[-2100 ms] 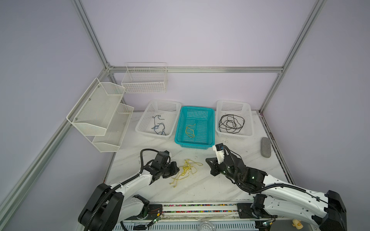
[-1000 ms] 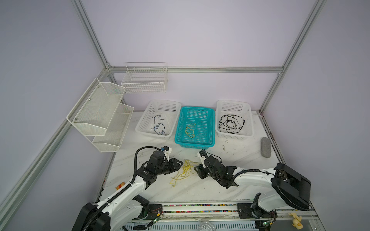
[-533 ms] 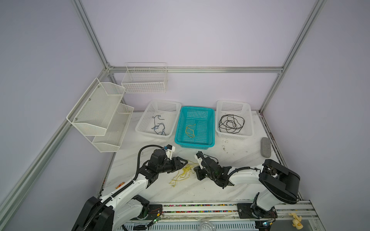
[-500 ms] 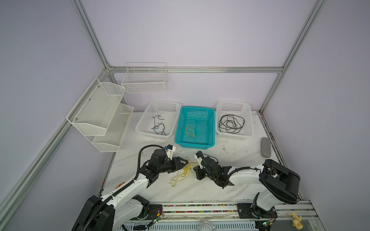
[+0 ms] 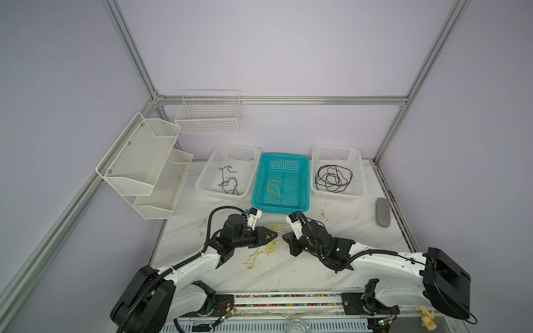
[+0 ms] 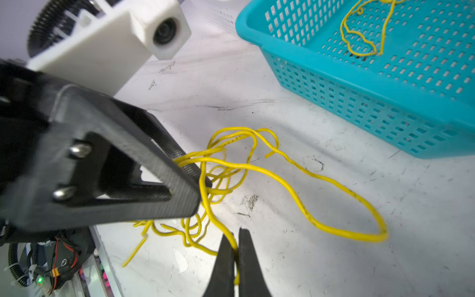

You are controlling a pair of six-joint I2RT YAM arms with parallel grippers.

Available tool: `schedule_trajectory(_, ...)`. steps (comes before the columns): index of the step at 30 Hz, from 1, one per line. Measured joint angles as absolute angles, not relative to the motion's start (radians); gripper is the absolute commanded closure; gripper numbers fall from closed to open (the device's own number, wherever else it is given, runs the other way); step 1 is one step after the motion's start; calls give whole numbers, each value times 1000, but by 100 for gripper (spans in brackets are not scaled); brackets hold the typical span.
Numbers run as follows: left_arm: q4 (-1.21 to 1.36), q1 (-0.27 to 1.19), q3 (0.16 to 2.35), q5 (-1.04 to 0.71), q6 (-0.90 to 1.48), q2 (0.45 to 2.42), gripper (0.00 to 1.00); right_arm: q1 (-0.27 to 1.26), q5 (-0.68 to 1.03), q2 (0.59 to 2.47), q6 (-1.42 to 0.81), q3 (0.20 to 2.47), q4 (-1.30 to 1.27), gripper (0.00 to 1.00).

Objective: Untangle the cables

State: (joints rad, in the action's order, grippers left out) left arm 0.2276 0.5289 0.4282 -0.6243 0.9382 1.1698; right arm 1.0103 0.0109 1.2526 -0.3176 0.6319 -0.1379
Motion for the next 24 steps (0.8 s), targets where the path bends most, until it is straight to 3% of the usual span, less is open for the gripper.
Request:
schedule_trajectory(7, 238, 533, 428, -624, 923, 1175, 100, 1010, -1, 1127, -299, 666, -51, 100)
schedule_trajectory(24, 112, 537, 430, -569, 828, 1132, 100, 1019, -139, 975, -311, 744, 204, 100)
